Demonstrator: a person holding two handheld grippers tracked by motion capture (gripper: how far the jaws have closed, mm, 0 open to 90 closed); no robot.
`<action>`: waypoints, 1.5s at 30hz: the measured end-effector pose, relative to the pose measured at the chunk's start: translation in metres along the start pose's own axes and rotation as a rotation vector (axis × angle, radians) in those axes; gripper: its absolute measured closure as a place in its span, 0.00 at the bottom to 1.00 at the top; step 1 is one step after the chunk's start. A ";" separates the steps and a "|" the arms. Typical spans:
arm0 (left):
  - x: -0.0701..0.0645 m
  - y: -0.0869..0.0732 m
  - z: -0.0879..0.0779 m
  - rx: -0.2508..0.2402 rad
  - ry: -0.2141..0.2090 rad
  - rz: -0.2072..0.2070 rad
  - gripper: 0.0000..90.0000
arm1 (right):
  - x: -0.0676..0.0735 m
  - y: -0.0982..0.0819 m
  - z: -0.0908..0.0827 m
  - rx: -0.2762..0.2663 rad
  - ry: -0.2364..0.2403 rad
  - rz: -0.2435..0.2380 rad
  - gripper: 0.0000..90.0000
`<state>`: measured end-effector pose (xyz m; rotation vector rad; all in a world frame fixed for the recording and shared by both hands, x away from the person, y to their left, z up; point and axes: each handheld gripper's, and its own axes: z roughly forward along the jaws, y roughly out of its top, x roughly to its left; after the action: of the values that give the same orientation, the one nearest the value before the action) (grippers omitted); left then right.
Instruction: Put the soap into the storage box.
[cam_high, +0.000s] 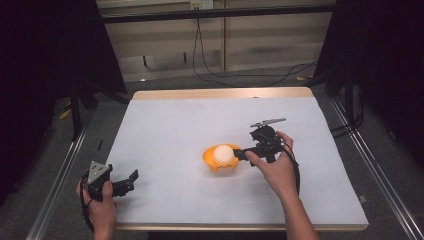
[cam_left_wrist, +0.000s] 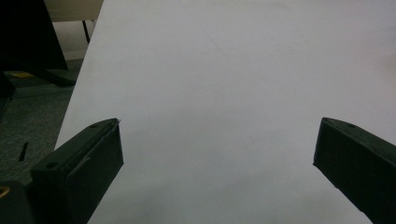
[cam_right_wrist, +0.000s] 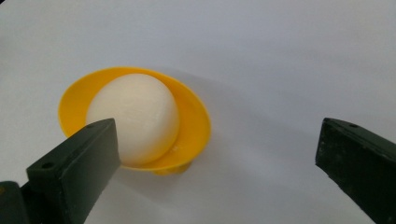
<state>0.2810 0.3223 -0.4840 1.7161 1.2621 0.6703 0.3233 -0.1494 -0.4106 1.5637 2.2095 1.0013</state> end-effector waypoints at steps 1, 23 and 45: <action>0.000 0.000 0.000 0.000 0.000 0.001 0.01 | -0.003 -0.002 -0.002 -0.007 -0.003 0.005 0.00; 0.000 0.000 0.000 0.000 0.004 0.010 0.02 | -0.056 -0.042 -0.030 -0.058 -0.084 0.083 0.00; -0.001 0.000 0.000 -0.003 0.007 0.011 0.02 | -0.108 -0.089 -0.059 -0.073 -0.170 0.160 0.00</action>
<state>0.2800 0.3212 -0.4839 1.7208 1.2568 0.6847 0.2673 -0.2866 -0.4453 1.7447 1.9401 0.9419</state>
